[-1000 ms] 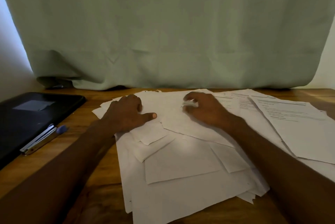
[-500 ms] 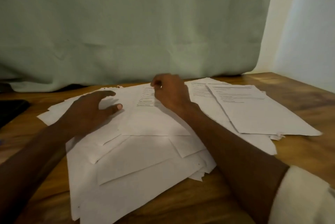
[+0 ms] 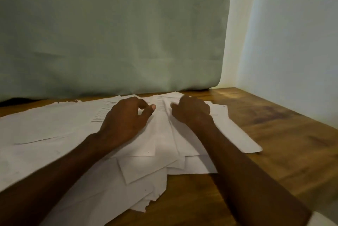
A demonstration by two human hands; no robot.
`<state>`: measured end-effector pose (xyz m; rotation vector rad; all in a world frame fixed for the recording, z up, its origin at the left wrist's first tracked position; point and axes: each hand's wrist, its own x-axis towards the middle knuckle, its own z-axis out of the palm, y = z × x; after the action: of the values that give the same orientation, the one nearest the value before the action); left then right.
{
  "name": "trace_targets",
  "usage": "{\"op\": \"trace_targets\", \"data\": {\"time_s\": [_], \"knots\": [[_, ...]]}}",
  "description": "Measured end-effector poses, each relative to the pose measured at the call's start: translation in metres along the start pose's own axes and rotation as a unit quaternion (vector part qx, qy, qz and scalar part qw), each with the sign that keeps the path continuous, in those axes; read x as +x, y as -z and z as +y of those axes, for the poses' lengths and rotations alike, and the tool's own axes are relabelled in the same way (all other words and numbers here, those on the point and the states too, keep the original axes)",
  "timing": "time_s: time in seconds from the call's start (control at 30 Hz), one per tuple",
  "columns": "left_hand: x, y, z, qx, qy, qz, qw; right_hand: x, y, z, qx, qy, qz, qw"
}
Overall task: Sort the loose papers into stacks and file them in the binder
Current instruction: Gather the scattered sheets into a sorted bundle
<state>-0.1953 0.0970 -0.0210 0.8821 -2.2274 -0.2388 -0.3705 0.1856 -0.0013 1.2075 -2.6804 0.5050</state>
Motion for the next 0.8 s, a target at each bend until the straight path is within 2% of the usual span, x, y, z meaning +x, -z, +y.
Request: {"op": "trace_targets", "data": {"time_s": [0.13, 0.17, 0.23, 0.33, 0.47, 0.57, 0.63, 0.7, 0.77, 0.8], "knots": [[-0.014, -0.005, -0.004, 0.027, 0.025, -0.051, 0.998, 0.005, 0.006, -0.01, 0.231, 0.004, -0.053, 0.971], [-0.016, -0.003, -0.005, 0.031, 0.032, -0.065, 0.997, 0.004, 0.007, -0.009, 0.238, 0.001, -0.046, 0.97], [-0.019, 0.0, -0.008, 0.023, 0.043, -0.08, 0.996, 0.003, 0.01, 0.001, 0.146, 0.006, -0.018, 0.989], [-0.022, 0.007, -0.006, -0.014, 0.053, -0.08, 0.995, 0.007, 0.002, 0.015, 0.058, 0.009, -0.038, 0.998], [-0.025, 0.009, 0.006, -0.081, 0.071, -0.09, 0.99, 0.01, -0.012, 0.003, 0.111, 0.024, -0.036, 0.993], [-0.014, 0.006, -0.002, -0.15, 0.107, -0.026, 0.983, 0.01, -0.017, -0.012, 0.232, 0.041, -0.033, 0.971], [-0.004, 0.013, -0.018, -0.218, 0.114, 0.032, 0.969, 0.011, -0.021, -0.015, 0.327, 0.036, -0.001, 0.944], [-0.001, 0.024, -0.036, -0.298, 0.13, 0.064, 0.944, 0.015, -0.023, -0.013, 0.348, 0.037, 0.057, 0.935], [0.001, 0.035, -0.054, -0.406, 0.155, 0.059, 0.899, 0.016, -0.022, -0.012, 0.349, 0.02, 0.103, 0.931], [0.001, 0.039, -0.061, -0.453, 0.166, 0.047, 0.875, 0.016, -0.021, -0.011, 0.376, 0.001, 0.102, 0.921]]}}
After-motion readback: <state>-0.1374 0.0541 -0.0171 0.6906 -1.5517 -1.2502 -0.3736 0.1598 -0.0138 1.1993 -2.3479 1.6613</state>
